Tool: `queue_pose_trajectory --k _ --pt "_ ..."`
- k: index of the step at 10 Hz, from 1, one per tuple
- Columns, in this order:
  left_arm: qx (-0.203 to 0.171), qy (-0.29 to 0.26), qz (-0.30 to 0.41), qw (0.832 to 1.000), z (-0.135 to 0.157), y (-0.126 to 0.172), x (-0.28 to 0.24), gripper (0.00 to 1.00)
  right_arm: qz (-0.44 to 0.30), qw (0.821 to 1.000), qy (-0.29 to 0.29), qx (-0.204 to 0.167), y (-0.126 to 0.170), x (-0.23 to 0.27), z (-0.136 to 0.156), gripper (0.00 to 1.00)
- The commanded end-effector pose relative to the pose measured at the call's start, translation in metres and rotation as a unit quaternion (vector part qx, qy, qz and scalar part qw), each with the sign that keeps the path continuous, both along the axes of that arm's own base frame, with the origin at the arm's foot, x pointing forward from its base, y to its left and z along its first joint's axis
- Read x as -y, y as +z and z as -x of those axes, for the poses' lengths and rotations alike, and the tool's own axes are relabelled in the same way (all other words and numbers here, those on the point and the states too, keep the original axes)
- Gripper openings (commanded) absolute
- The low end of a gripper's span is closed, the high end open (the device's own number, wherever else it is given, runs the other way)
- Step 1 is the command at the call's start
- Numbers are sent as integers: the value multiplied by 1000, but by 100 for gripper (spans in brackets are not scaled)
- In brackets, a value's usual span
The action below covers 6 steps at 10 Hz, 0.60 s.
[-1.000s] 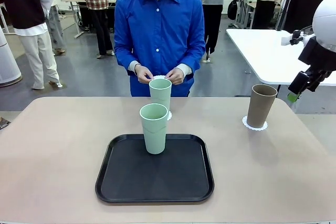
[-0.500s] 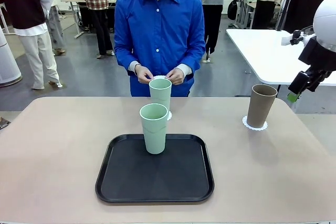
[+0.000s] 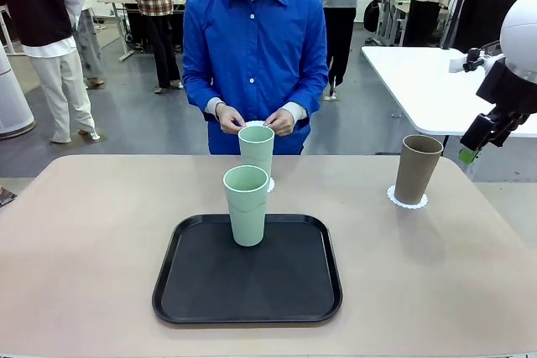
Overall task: Place coasters on the table and set cups on them.
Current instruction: Take one Reusable plastic cup from the Flat Tray and place it on a coaster set by the human.
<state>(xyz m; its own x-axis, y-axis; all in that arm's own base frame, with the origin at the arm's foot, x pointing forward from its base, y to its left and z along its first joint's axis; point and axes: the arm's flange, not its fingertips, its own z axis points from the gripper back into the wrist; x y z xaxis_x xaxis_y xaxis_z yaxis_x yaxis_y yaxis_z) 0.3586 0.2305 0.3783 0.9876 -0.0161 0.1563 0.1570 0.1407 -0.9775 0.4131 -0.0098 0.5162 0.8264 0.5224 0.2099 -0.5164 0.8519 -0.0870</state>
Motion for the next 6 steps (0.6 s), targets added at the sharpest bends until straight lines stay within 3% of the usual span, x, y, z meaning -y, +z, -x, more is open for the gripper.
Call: queue_pose_trajectory --k 1,3,5,6 --pt "2 3 -1 1000 1 2 -2 100 0 1000 0 0 0 0 0 100" --pt "2 3 -1 1000 1 2 -2 100 -89 989 -116 -11 5 41 32 100" --pt "2 3 -1 1000 1 2 -2 100 -132 980 -139 -47 -11 72 52 100" --pt "2 3 -1 1000 1 2 -2 100 -199 973 -101 -68 -16 86 54 100"
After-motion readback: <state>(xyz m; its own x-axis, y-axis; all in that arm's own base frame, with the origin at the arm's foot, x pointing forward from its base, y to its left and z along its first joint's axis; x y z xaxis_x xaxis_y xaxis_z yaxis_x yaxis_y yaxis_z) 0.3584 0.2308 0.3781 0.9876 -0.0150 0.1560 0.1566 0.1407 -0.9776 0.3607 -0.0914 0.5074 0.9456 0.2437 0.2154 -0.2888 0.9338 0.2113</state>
